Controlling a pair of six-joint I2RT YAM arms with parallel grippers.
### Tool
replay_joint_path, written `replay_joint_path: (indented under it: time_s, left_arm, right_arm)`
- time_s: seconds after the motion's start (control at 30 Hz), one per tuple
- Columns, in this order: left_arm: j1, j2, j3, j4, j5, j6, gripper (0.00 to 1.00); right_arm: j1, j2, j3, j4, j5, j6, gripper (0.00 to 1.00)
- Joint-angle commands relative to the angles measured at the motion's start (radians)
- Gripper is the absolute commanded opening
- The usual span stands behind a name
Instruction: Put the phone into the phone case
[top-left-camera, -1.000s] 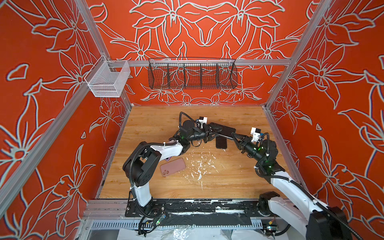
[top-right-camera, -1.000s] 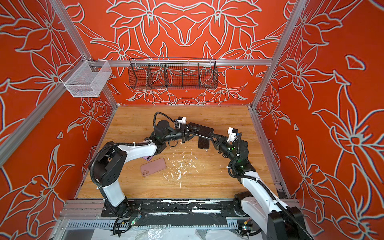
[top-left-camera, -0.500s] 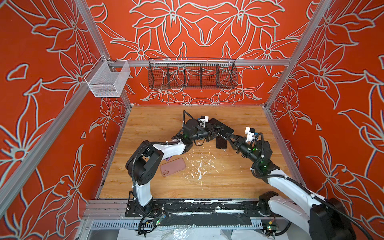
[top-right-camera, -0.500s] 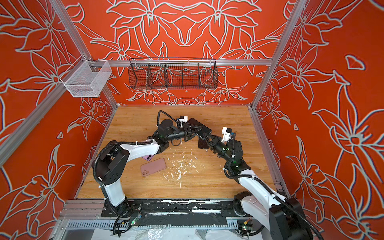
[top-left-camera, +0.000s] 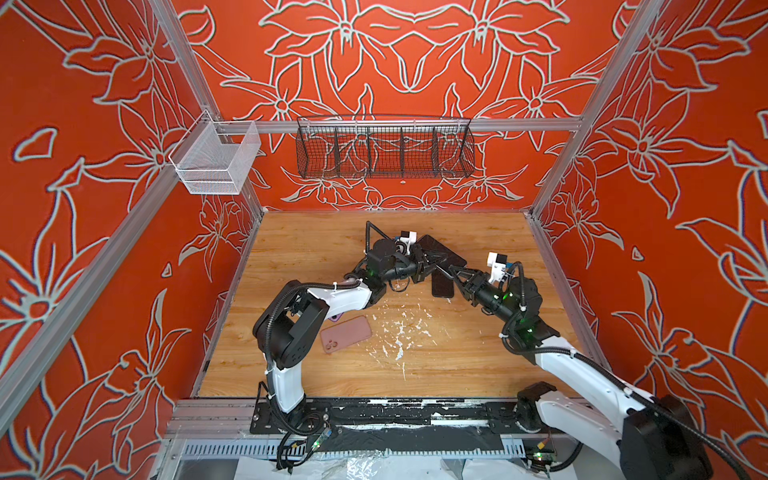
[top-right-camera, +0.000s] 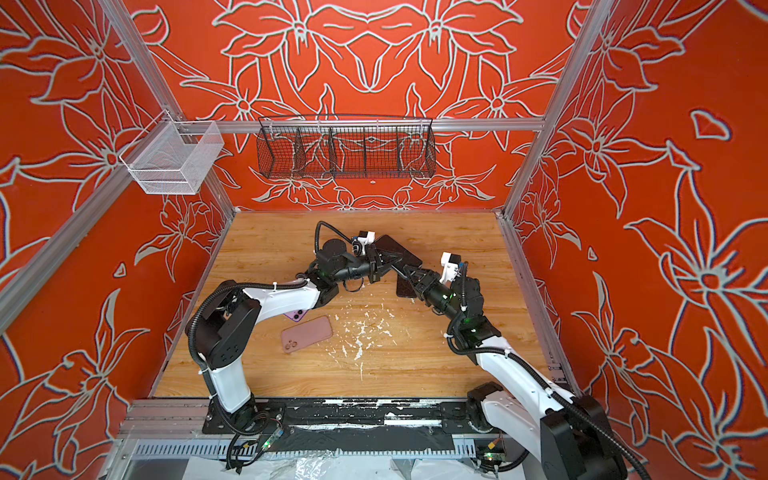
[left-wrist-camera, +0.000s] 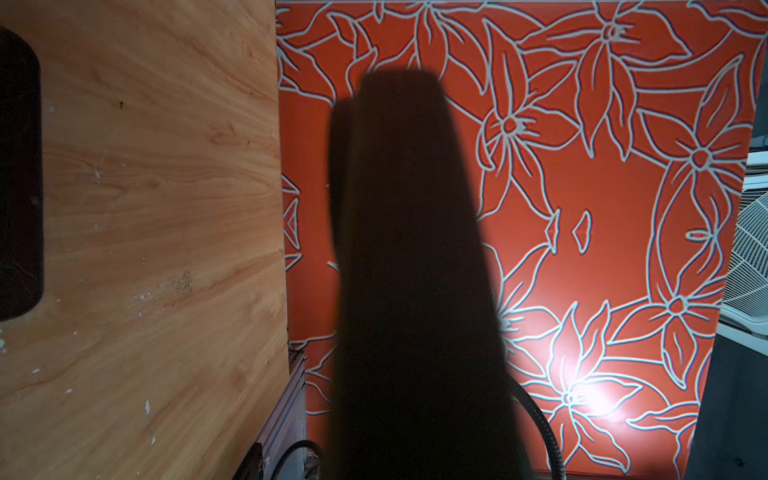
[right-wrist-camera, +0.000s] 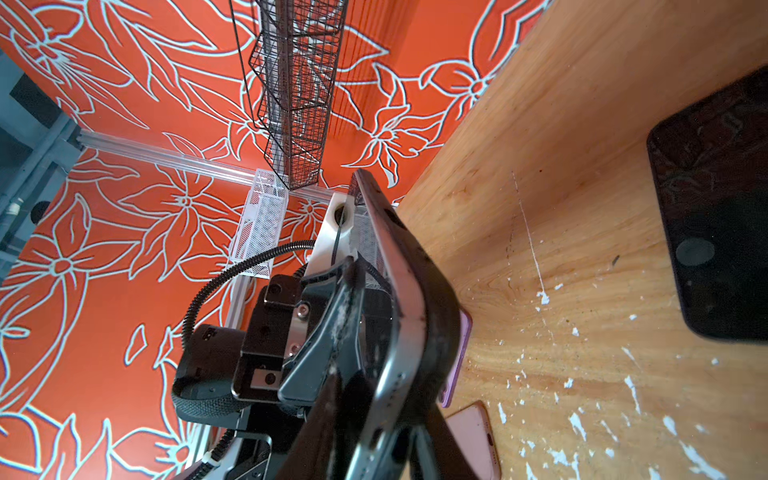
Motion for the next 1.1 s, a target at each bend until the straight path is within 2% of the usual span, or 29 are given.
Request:
replay_joint_path:
  time_s: [0.0,0.27,0.43,0.6,0.83,1.07]
  left_arm:
    - [-0.025,-0.067,-0.001,0.19,0.077,-0.028,0.01]
    - [0.021,-0.097,-0.036,0.184,0.165,-0.012,0.0]
    - [0.047,-0.094,-0.011,0.146,0.293,0.009,0.0]
    - [0.068,-0.111,-0.014,0.105,0.359,0.038,0.0]
    - [0.072,-0.172,-0.002,-0.044,0.367,0.155,0.0]
    - [0.072,-0.165,-0.007,0.003,0.358,0.118,0.0]
  right_arm:
    - [-0.027,-0.055,0.002,-0.229,-0.104,-0.088,0.39]
    - [-0.172,-0.181,0.059,-0.397,-0.317,-0.177,0.55]
    - [-0.199,-0.193,0.09,-0.375,-0.422,-0.195,0.59]
    - [-0.209,-0.196,0.112,-0.314,-0.488,-0.193,0.6]
    - [-0.215,-0.168,0.087,-0.166,-0.501,-0.117,0.49]
    - [-0.215,-0.121,0.023,-0.004,-0.495,-0.019,0.35]
